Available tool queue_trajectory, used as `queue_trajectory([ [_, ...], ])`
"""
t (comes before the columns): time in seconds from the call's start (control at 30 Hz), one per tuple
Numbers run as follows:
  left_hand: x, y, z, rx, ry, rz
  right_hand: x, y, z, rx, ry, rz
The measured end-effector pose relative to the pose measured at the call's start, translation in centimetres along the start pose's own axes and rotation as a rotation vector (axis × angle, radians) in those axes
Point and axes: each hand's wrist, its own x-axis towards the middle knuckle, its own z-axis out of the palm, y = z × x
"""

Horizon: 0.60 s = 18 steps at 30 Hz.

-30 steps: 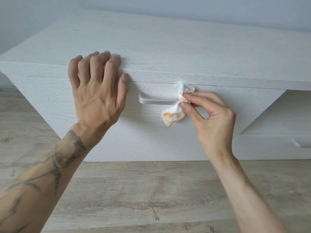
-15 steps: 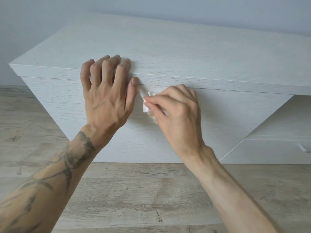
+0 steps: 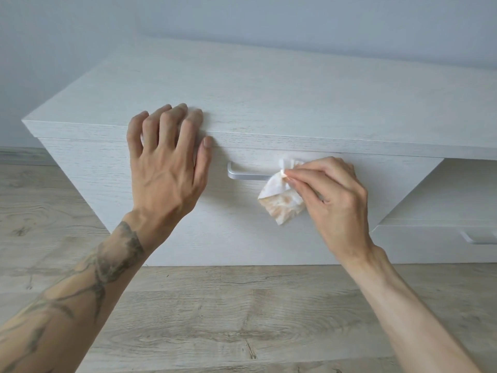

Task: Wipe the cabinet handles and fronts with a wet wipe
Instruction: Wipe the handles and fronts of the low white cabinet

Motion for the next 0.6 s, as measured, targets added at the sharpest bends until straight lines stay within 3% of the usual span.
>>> queue_trajectory([
  [0.2,0.6,0.4,-1.9,0.017,-0.117,0.010,0.3,0.3,-2.3,0.057,-0.089,0.203],
  [0.33,2.7,1.5,-5.2,0.026,-0.303,-0.002,3.4,-1.1,-5.5,0.097,-0.183,0.308],
  [0.6,18.1,7.6,-15.8,-0.069,-0.625,0.122,17.7,-4.3,-17.8,0.115,-0.363,0.599],
])
